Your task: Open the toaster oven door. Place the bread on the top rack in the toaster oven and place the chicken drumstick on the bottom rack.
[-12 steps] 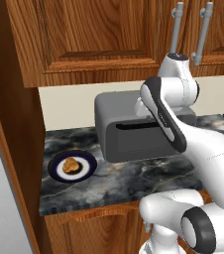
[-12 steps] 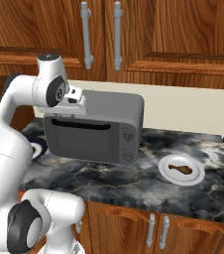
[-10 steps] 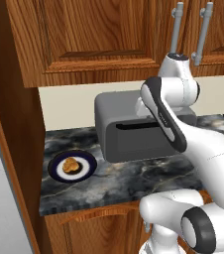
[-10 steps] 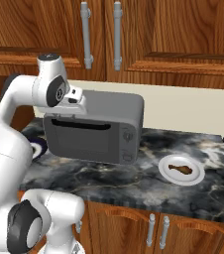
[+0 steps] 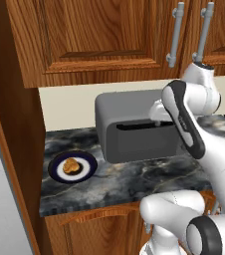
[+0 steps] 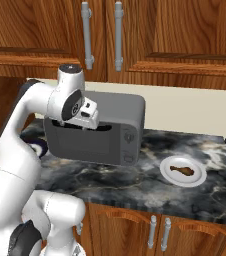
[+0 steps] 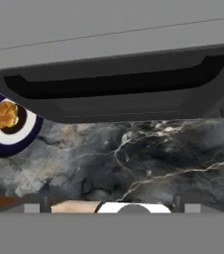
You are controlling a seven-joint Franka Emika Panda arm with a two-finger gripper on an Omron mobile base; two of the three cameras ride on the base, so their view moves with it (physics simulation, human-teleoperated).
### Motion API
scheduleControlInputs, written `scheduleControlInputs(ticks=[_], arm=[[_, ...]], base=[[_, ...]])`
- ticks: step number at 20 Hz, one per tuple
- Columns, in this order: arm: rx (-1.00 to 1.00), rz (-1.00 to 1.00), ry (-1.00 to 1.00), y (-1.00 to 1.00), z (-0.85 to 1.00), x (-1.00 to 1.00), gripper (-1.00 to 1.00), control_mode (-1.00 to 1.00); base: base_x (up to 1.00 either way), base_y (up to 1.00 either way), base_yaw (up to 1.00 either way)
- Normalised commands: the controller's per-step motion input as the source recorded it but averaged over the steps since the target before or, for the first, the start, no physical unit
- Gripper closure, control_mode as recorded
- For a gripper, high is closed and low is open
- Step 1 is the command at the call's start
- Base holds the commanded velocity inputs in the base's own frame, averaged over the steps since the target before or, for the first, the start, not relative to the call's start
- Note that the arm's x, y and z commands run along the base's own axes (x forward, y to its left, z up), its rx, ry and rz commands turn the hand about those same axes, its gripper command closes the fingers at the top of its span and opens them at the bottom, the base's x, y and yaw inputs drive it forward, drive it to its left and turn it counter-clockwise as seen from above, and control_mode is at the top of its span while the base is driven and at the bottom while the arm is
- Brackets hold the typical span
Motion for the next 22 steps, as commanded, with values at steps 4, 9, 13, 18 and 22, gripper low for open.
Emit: scheduleControlInputs(ticks=[4,9,13,18,22], arm=[[0.35,-0.29,-0.03,0.00,-0.40,0.00,-1.00,-1.00],[0.55,-0.17,-0.07,0.00,-0.18,0.26,-1.00,-1.00],[0.48,-0.22,0.00,0.00,-0.38,0.51,-1.00,-1.00],[0.21,-0.21,-0.02,-0.01,-0.28,0.52,-1.00,-1.00],[0.21,-0.14,-0.05,0.00,-0.04,0.61,-1.00,-1.00]], base=[[0.00,0.00,0.00],[0.00,0.00,0.00],[0.00,0.00,0.00],[0.00,0.00,0.00],[0.00,0.00,0.00]])
